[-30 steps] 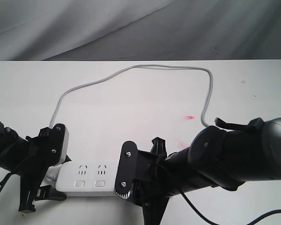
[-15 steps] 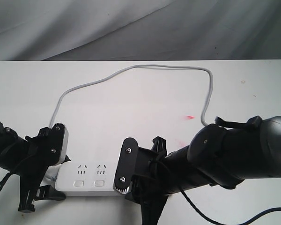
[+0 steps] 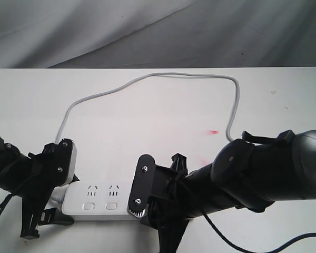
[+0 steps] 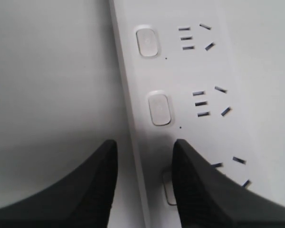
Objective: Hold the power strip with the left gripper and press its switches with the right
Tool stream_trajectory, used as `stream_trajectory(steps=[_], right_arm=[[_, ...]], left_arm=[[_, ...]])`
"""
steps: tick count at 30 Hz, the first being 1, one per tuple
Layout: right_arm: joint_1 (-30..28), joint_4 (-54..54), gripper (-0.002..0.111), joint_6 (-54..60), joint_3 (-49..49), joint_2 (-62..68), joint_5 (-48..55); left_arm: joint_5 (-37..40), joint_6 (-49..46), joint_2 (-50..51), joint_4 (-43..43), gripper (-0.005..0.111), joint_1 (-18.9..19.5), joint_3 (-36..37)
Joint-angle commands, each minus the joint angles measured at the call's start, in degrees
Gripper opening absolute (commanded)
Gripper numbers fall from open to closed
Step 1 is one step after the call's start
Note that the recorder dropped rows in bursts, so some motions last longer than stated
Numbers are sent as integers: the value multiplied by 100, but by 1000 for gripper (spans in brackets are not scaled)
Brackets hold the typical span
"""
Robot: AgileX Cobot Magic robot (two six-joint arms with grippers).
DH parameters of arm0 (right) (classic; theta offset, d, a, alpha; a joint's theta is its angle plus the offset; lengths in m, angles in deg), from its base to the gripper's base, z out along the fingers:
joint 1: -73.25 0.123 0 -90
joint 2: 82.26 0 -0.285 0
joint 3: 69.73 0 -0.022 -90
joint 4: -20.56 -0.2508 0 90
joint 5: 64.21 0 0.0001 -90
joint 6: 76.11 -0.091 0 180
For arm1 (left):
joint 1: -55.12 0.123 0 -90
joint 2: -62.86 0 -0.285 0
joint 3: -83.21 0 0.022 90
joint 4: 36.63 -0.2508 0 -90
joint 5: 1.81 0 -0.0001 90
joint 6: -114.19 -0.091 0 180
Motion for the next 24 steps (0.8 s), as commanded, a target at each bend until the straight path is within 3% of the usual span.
stream_trajectory(steps=[1,12,24], right_arm=[[6,88,36,-37,179,286,345],[6,104,36,-58,179,-1115,149],[6,128,36,-58,273,-1209,186]], left_arm=[[-203,-19,30,-56,54,12,-10],[-203,-19,30,-56,54,12,-10],[-203,-19,30,-56,54,12,-10]])
